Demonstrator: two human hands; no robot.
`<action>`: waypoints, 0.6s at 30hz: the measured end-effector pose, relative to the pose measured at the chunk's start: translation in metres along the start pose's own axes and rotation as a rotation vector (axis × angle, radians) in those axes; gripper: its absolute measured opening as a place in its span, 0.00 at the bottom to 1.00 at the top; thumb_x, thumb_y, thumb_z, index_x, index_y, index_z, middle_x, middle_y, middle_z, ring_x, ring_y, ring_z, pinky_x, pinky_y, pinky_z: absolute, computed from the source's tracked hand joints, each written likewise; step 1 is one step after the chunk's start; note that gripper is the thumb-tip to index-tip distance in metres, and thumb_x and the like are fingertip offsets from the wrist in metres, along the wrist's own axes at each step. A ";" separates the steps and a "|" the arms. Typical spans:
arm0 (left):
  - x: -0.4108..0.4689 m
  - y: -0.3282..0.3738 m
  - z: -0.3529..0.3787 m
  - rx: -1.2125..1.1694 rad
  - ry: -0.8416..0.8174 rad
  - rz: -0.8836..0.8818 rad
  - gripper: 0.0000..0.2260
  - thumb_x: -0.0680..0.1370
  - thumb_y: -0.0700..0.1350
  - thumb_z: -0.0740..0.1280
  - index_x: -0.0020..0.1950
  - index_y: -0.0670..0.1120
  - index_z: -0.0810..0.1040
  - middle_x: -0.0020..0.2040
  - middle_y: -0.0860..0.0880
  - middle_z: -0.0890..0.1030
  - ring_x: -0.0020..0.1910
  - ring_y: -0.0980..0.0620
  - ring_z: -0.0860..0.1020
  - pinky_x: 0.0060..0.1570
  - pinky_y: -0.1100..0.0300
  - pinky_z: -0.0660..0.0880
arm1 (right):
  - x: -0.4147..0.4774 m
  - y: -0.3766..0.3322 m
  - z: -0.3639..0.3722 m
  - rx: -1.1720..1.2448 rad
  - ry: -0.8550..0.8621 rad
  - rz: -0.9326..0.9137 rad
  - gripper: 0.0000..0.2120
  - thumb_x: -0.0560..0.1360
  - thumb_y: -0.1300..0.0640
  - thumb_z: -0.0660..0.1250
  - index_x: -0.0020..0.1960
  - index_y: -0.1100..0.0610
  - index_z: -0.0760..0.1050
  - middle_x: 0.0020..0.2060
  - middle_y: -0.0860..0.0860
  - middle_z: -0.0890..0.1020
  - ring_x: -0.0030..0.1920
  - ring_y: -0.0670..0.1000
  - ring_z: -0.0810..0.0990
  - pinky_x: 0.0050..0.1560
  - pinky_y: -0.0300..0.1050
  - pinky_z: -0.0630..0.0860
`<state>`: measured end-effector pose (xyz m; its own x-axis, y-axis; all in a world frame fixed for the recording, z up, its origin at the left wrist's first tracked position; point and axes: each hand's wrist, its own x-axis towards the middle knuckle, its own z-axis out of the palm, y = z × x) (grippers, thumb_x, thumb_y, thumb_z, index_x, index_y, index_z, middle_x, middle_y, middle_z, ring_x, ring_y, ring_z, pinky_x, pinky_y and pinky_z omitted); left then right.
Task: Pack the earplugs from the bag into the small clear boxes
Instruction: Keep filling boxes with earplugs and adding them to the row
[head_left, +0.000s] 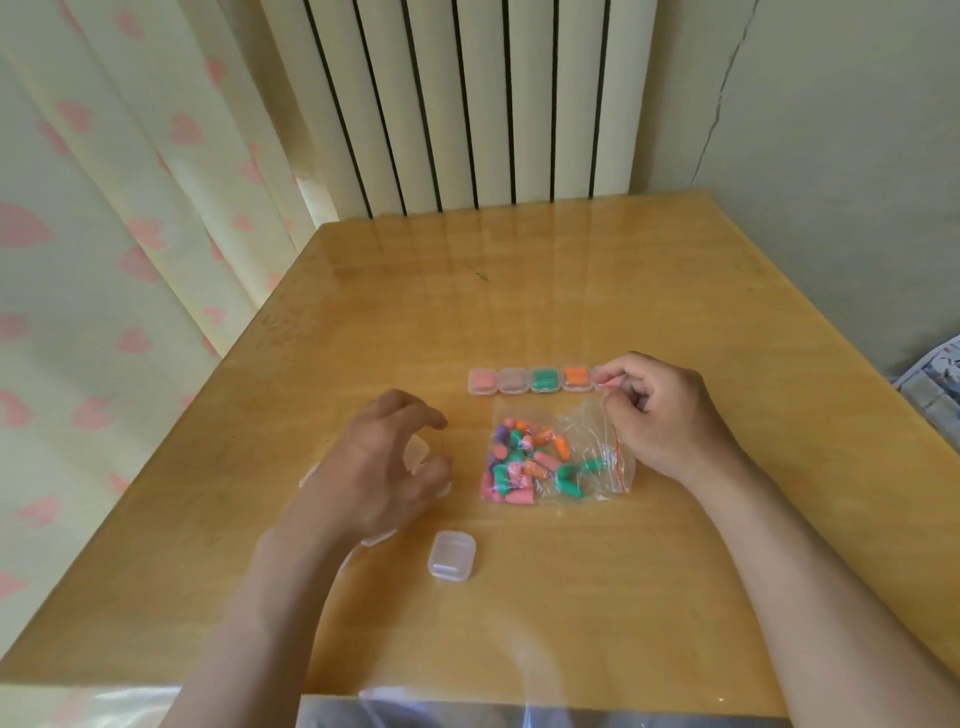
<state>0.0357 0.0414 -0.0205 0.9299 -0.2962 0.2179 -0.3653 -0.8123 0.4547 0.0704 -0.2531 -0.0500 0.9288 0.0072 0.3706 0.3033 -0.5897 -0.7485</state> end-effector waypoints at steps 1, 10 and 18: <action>-0.007 0.005 0.000 0.013 -0.022 0.037 0.20 0.70 0.58 0.67 0.57 0.51 0.81 0.52 0.53 0.77 0.49 0.51 0.77 0.50 0.59 0.71 | 0.000 0.001 0.000 -0.001 0.002 0.004 0.11 0.74 0.67 0.64 0.47 0.54 0.81 0.25 0.54 0.77 0.26 0.45 0.69 0.32 0.33 0.66; -0.034 0.043 -0.002 0.267 -0.456 -0.058 0.24 0.67 0.67 0.70 0.60 0.61 0.74 0.50 0.59 0.75 0.51 0.55 0.76 0.51 0.56 0.76 | -0.002 0.004 0.001 0.034 -0.006 0.024 0.17 0.74 0.67 0.64 0.43 0.44 0.78 0.29 0.55 0.81 0.27 0.47 0.70 0.34 0.31 0.68; -0.002 0.035 0.012 -0.038 -0.055 0.202 0.16 0.72 0.49 0.74 0.58 0.51 0.79 0.51 0.55 0.74 0.42 0.57 0.78 0.41 0.55 0.78 | -0.002 0.005 -0.003 0.075 0.024 0.081 0.13 0.73 0.66 0.62 0.41 0.49 0.77 0.36 0.46 0.86 0.28 0.49 0.77 0.33 0.43 0.74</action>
<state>0.0215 0.0073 -0.0147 0.8384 -0.4786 0.2608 -0.5446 -0.7143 0.4395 0.0691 -0.2582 -0.0530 0.9457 -0.0579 0.3199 0.2436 -0.5252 -0.8153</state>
